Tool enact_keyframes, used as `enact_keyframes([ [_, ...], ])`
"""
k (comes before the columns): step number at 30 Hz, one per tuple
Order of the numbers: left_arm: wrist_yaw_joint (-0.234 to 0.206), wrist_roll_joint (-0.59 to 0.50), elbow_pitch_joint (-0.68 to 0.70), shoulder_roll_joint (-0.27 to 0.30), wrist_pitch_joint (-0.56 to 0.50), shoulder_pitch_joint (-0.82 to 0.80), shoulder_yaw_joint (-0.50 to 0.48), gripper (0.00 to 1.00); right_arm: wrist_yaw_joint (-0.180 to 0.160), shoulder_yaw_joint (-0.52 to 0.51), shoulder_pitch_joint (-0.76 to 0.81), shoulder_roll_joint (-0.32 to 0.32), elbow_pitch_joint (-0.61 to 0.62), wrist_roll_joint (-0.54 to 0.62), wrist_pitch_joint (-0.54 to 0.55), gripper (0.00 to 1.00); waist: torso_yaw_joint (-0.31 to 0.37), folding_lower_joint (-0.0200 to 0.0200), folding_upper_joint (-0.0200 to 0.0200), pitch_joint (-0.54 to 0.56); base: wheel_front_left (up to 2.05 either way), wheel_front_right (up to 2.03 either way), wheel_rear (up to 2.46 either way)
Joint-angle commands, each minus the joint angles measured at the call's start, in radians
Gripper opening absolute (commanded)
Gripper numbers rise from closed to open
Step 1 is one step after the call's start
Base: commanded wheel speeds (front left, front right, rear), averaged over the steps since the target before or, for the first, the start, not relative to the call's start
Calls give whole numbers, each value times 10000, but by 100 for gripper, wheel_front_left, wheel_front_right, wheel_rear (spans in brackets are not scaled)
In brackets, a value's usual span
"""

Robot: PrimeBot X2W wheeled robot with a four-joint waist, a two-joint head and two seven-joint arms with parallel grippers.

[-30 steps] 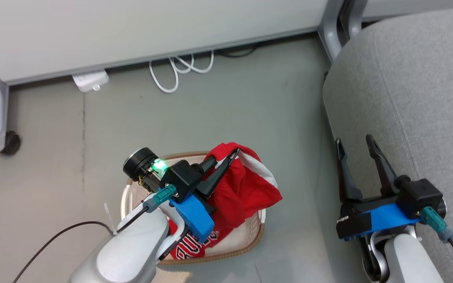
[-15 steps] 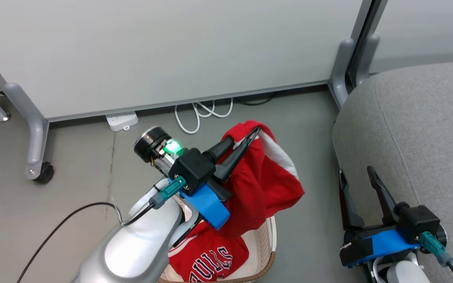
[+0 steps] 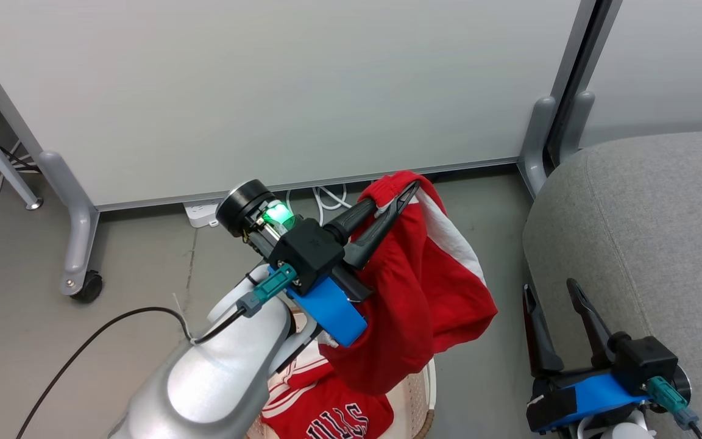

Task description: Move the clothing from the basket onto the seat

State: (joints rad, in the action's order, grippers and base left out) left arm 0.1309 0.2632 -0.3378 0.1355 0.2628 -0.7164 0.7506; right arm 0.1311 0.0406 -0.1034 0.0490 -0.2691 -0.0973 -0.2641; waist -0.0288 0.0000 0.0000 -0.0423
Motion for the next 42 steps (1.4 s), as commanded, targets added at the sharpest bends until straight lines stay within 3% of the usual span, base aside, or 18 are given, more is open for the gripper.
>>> enact_keyframes([
  [1,-9,62,-18,-21,31,-86,-2,0,-7,43,84,24,59,-33,-6,100,-14,0,0,26,0,0,0],
  [9,-9,52,-60,-53,31,-72,-11,0,-5,500,-275,22,223,420,-6,100,-83,0,0,28,0,0,0],
  [22,-9,15,67,-220,31,-219,80,0,-7,3132,-2314,882,-304,558,-6,100,-280,0,0,-226,0,0,0],
  [37,-9,60,345,-398,31,-313,633,0,-7,5067,-4141,1276,-1753,219,-6,100,-550,0,0,-572,0,0,0],
  [38,-9,63,353,-394,31,-323,641,0,-7,5172,-4179,1283,-1846,145,-8,39,-550,0,0,-590,0,0,0],
  [39,-9,69,354,-384,31,-333,642,0,-7,5263,-4211,1281,-1911,63,-6,0,-546,0,0,-605,0,0,0],
  [42,-9,71,331,-353,31,-335,627,0,-7,5387,-4332,1286,-1995,-128,-8,0,-516,0,0,-618,0,0,0],
])
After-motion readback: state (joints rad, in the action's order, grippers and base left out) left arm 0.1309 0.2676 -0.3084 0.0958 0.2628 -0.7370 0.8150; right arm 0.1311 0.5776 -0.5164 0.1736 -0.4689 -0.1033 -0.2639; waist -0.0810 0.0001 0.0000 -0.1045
